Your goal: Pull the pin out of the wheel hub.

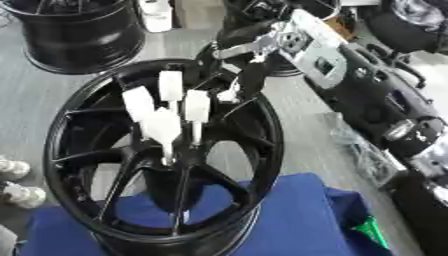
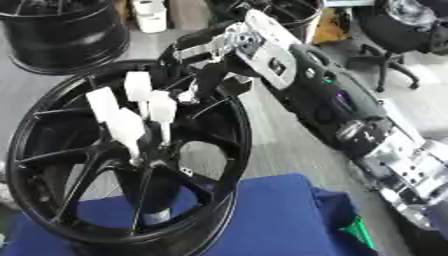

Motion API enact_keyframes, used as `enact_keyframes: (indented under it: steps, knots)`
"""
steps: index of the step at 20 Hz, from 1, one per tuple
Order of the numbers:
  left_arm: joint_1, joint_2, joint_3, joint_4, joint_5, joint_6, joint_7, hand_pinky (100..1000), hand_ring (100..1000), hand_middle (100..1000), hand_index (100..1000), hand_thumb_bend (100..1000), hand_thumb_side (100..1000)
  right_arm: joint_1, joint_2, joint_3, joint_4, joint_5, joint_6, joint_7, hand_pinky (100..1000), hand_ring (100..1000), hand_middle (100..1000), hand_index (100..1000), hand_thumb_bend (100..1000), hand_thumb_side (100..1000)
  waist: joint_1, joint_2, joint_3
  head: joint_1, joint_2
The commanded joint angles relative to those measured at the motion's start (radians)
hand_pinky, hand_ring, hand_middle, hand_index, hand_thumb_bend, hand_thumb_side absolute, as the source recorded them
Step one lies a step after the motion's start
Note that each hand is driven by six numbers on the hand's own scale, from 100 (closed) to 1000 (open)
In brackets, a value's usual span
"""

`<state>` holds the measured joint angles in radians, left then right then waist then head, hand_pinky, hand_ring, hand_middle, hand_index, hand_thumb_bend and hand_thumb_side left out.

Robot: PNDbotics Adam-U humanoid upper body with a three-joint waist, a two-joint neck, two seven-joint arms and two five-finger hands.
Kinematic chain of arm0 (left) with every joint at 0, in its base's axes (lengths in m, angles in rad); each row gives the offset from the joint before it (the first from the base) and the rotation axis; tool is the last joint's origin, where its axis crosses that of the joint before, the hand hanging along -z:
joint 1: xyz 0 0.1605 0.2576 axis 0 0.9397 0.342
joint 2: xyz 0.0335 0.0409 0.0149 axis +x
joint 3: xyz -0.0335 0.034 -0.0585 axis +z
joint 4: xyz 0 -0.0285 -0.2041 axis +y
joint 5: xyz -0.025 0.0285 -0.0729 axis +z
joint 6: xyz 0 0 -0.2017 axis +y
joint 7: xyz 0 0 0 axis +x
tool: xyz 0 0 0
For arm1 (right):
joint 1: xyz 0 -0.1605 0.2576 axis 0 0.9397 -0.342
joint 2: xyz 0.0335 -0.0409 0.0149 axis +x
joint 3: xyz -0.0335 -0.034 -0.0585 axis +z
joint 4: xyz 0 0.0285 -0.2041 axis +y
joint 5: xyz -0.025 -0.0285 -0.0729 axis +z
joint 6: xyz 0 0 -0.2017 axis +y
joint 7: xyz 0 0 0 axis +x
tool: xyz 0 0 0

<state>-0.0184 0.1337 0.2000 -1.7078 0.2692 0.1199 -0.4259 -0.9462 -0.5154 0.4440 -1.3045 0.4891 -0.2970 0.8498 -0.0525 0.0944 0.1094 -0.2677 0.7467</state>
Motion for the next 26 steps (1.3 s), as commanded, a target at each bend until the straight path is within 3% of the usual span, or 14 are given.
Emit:
enact_keyframes:
  steps: [1, 14, 15, 16, 26]
  knots:
    - [-0.010, 0.019, -0.004, -0.015, 0.003, -0.001, -0.003, 717, 764, 639, 730, 450, 634, -0.024, -0.008, -0.007, 0.005, 0.015, -0.017, 0.006, 796, 815, 868, 957, 100, 555, 0.004, -0.011, 0.000, -0.004, 0.002]
    - [-0.010, 0.019, -0.003, -0.015, 0.004, 0.000, -0.004, 718, 764, 641, 730, 449, 635, -0.024, -0.031, 0.010, -0.041, -0.042, -0.049, 0.056, 805, 824, 873, 954, 100, 466, 0.004, -0.011, -0.002, -0.006, 0.001]
    - [-0.011, 0.019, -0.003, -0.015, 0.004, 0.000, -0.004, 718, 764, 641, 730, 449, 635, -0.022, -0.035, 0.014, -0.042, -0.047, -0.056, 0.057, 808, 826, 866, 950, 100, 337, 0.004, -0.011, -0.002, -0.005, 0.000]
    - [-0.011, 0.020, -0.003, -0.016, 0.004, 0.000, -0.004, 718, 764, 642, 730, 449, 635, -0.021, -0.038, 0.019, -0.040, -0.050, -0.065, 0.057, 811, 828, 858, 945, 100, 312, 0.004, -0.011, -0.002, -0.004, 0.000]
    - [-0.016, 0.017, -0.004, -0.016, 0.004, -0.002, -0.007, 718, 764, 643, 730, 450, 635, -0.020, -0.044, 0.043, -0.004, -0.048, -0.138, 0.057, 815, 829, 847, 919, 100, 314, 0.007, -0.005, 0.004, -0.010, -0.006]
